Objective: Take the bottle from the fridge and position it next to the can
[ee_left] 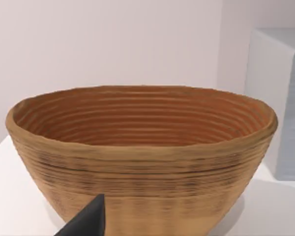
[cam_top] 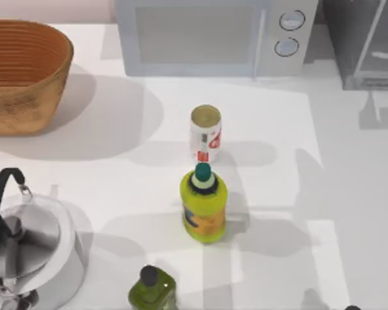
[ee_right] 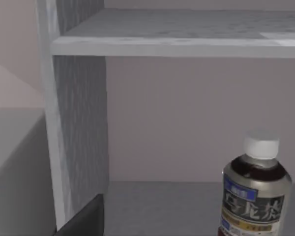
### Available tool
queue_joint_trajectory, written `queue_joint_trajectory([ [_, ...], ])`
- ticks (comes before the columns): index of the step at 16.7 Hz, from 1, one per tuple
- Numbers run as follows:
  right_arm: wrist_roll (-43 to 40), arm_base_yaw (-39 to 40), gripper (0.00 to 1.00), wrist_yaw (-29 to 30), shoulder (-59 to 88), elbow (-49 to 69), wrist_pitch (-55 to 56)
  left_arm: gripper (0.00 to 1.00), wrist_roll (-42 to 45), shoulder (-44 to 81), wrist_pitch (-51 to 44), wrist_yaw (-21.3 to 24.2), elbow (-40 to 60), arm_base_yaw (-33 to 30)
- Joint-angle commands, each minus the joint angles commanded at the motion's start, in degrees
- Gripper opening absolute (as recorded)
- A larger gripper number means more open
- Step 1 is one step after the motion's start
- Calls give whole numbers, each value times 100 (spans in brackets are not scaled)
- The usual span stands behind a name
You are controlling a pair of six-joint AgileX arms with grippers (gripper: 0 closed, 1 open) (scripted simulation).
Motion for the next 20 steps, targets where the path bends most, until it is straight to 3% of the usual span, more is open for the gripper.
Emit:
queue_joint_trajectory([
  [5,16,-331,100,-270,2946,1262,1379,100,0,0,0,0,0,0],
  [9,20,-507,100,-409,4311,1947,2126,100,0,0,0,0,0,0],
  [20,20,-527,100,-415,4811,2367,2278,100,0,0,0,0,0,0],
])
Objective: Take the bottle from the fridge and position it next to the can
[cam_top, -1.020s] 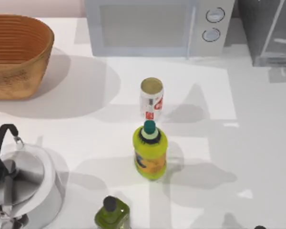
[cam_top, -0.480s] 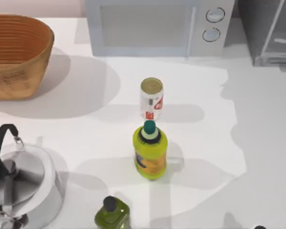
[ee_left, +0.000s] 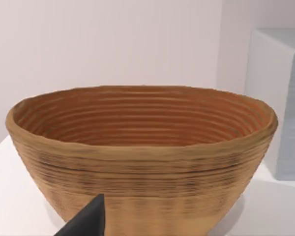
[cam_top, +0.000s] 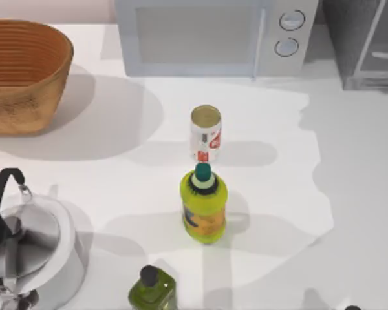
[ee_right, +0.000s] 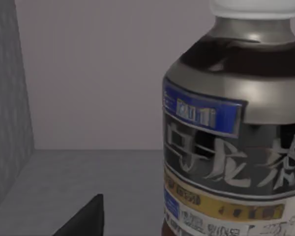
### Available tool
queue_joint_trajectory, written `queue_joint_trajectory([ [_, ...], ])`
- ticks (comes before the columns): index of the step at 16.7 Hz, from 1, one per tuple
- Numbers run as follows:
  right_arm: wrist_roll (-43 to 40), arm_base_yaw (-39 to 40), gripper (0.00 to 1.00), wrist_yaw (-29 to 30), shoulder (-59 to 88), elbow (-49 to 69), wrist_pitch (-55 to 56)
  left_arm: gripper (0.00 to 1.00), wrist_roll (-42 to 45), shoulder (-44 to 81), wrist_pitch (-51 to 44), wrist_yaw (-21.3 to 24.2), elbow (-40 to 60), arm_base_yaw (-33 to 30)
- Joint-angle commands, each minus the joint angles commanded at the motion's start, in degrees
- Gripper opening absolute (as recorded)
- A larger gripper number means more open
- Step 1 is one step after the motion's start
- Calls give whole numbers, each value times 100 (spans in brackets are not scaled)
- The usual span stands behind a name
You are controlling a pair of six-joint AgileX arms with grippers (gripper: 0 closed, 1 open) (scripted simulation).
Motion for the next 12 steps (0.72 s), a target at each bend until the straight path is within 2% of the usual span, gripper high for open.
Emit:
queue_joint_trajectory([
  [7,-6,112,100,120,705,1288,-585,100,0,0,0,0,0,0],
  [12,-7,132,100,141,810,1489,-684,100,0,0,0,0,0,0],
])
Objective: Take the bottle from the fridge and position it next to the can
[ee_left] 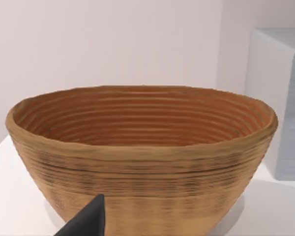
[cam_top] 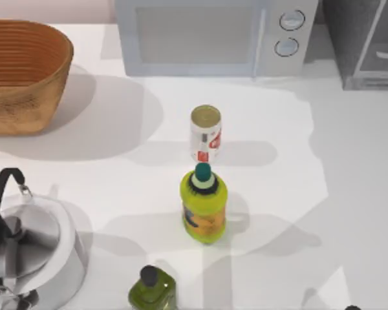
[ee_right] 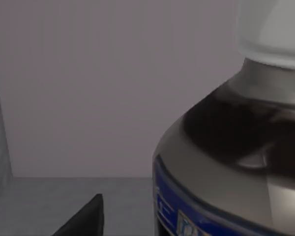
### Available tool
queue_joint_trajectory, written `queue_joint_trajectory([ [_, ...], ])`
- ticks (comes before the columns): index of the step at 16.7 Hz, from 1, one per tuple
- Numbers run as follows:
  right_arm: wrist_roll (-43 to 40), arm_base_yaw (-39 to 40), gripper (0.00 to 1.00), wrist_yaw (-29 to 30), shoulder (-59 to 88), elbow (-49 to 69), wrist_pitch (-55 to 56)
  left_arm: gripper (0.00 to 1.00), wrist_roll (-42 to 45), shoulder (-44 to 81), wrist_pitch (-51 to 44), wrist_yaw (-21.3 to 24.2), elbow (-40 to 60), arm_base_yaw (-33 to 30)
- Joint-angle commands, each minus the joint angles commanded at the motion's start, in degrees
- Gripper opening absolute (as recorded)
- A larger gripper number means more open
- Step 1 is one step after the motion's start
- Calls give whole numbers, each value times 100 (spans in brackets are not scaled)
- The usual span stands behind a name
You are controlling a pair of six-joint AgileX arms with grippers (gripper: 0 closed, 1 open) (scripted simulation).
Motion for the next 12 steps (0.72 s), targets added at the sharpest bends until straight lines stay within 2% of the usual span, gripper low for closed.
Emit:
queue_joint_trajectory([
  [1,0,0,100,0,0,0,0,100,0,0,0,0,0,0],
  [12,0,0,17,0,0,0,0,100,0,0,0,0,0,0],
])
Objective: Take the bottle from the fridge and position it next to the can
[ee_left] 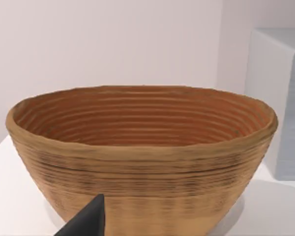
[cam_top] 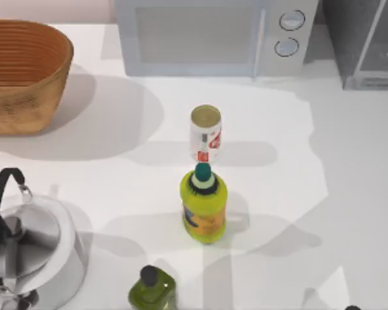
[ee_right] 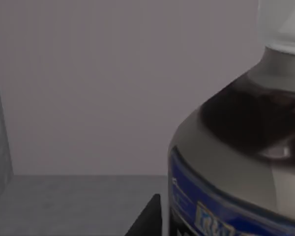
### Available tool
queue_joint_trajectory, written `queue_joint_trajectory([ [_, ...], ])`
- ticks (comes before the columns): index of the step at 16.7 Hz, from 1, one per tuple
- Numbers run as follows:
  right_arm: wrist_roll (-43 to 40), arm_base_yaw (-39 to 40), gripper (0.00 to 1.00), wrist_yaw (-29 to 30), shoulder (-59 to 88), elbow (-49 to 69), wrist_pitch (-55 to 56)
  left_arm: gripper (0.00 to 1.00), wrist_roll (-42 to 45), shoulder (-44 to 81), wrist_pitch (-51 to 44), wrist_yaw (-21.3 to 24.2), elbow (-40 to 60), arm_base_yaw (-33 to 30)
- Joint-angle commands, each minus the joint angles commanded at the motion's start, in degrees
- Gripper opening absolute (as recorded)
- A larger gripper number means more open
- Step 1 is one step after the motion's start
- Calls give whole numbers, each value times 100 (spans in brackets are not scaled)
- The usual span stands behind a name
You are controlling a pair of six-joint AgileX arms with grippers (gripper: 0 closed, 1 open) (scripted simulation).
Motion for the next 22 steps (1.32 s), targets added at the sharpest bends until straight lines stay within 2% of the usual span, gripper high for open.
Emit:
queue_joint_trajectory([
  [2,0,0,2,0,0,0,0,100,0,0,0,0,0,0],
  [3,0,0,0,0,0,0,0,100,0,0,0,0,0,0],
  [12,8,-21,0,1,-26,3,-21,100,0,0,0,0,0,0],
  [18,15,-28,0,-1,-568,212,-814,100,0,0,0,0,0,0],
  [22,14,-19,0,-11,-661,258,-911,100,0,0,0,0,0,0],
])
